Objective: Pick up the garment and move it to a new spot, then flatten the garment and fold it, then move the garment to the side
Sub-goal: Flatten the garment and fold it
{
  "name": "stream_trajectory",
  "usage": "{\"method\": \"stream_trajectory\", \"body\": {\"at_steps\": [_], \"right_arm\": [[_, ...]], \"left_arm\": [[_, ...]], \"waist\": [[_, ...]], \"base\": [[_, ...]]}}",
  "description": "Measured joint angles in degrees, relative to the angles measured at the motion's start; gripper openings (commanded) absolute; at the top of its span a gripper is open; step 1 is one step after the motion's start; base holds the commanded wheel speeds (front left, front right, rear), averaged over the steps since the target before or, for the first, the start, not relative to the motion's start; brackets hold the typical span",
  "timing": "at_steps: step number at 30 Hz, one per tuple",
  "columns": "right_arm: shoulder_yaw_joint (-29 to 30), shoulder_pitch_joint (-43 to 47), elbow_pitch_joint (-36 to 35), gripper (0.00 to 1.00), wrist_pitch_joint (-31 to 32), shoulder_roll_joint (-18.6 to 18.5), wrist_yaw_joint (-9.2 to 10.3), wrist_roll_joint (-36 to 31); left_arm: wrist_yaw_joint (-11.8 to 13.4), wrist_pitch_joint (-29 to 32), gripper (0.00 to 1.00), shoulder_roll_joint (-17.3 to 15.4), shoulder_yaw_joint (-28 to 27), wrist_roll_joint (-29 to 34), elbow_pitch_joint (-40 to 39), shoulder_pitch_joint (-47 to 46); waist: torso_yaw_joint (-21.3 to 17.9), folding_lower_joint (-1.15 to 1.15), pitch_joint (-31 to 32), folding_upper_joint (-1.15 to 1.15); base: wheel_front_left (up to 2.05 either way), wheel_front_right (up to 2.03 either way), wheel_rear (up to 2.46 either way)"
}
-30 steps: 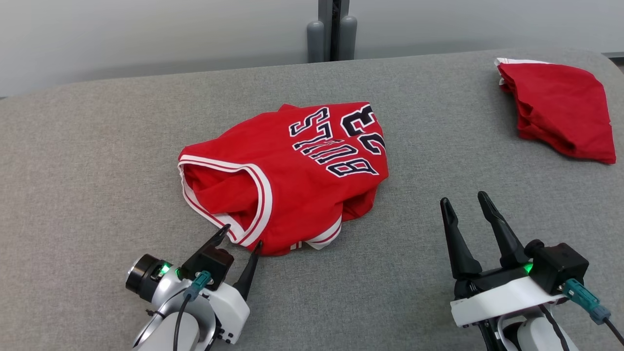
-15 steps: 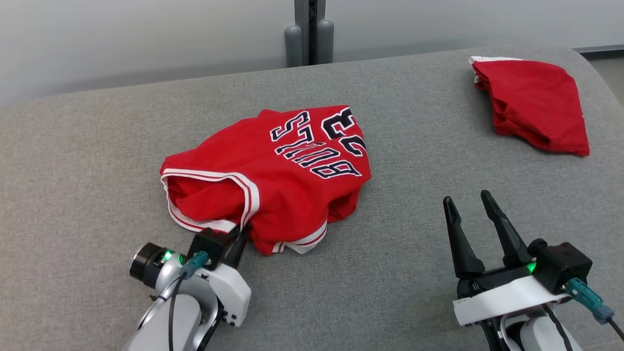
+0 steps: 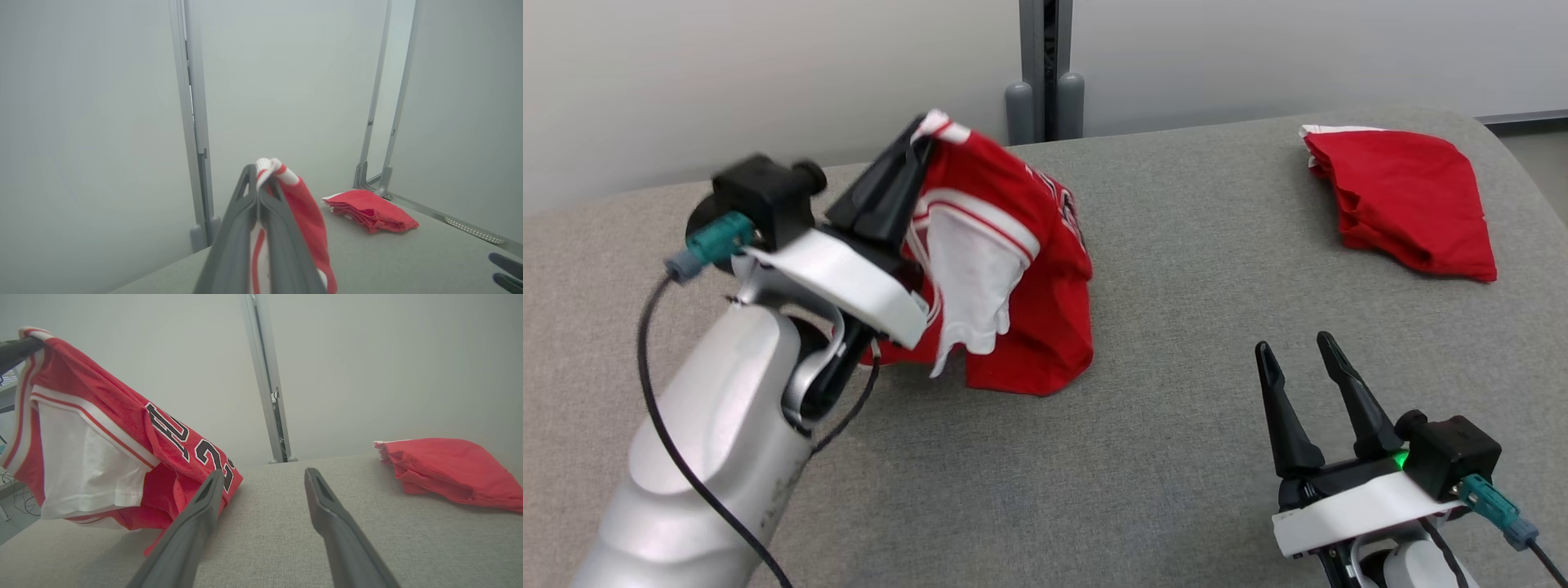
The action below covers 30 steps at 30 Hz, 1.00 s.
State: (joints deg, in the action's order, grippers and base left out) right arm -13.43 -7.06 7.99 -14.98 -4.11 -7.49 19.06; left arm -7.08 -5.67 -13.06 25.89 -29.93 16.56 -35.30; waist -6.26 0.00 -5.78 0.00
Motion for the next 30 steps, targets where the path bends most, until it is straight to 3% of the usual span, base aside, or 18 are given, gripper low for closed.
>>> {"method": "stream_trajectory", "body": {"at_steps": [9, 13, 16, 20, 24, 30], "right_arm": [[-0.42, 0.59, 0.52, 1.00, 0.00, 0.69, 0.00, 0.66], [-0.45, 1.18, 0.64, 1.00, 0.00, 0.83, 0.00, 0.67], [-0.42, 1.56, 0.67, 1.00, -0.01, 0.91, 0.00, 0.67], [-0.40, 1.54, 0.56, 1.00, 0.00, 1.01, 0.00, 0.65], [-0.88, 1.41, 0.40, 1.00, 0.00, 1.24, 0.00, 0.65], [-0.69, 0.72, -0.25, 1.00, 0.00, 1.31, 0.00, 0.69]], "left_arm": [[-0.33, 12.39, 0.00, -1.03, 1.38, -14.60, -12.11, -12.52], [-0.15, 14.61, 0.00, 1.91, 1.45, -18.72, -14.60, -17.28], [2.94, 16.56, 0.00, 5.79, 0.80, -21.57, -13.62, -19.60], [8.34, 19.33, 0.00, 8.29, 0.46, -24.62, -7.88, -20.64], [12.39, 18.12, 0.00, 8.11, -1.41, -26.05, 5.48, -16.38], [12.52, 10.67, 0.00, 4.03, -6.30, -26.46, 19.09, -10.24]], "waist": [[-2.70, 0.00, 1.96, 0.00], [-3.49, 0.00, 2.99, 0.00], [-3.69, 0.00, 3.24, 0.00], [-3.55, 0.00, 2.99, 0.00], [-3.91, 0.00, 2.17, 0.00], [-5.02, 0.00, 0.27, 0.00]], "base": [[0.00, 0.00, 0.00], [0.00, 0.00, 0.00], [0.00, 0.00, 0.00], [0.00, 0.00, 0.00], [0.00, 0.00, 0.00], [0.00, 0.00, 0.00]]}}
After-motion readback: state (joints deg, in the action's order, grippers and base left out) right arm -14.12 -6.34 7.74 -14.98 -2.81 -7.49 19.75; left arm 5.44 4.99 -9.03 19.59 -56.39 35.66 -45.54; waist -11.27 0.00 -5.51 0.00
